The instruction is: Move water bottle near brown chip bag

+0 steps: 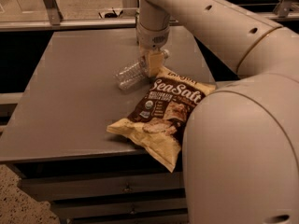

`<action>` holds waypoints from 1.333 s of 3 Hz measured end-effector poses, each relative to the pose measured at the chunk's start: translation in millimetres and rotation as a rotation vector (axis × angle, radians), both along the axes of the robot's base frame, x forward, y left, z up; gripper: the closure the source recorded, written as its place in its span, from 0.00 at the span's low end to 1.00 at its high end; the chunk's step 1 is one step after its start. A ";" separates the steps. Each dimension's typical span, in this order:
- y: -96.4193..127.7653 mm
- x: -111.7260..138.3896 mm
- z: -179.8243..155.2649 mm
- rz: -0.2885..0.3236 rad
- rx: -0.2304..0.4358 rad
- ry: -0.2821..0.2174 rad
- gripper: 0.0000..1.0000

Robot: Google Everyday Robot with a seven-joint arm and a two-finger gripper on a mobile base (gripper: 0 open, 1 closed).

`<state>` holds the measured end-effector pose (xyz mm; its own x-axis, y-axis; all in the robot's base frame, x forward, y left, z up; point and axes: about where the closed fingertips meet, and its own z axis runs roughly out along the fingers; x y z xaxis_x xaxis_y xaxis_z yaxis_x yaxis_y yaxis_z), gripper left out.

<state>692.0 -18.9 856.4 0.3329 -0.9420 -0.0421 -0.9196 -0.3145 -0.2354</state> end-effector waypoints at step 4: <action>4.1 -33.0 4.4 0.365 -0.281 -0.012 1.00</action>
Offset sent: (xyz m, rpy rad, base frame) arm -0.0315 0.0017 0.0020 -0.2713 0.0299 0.3538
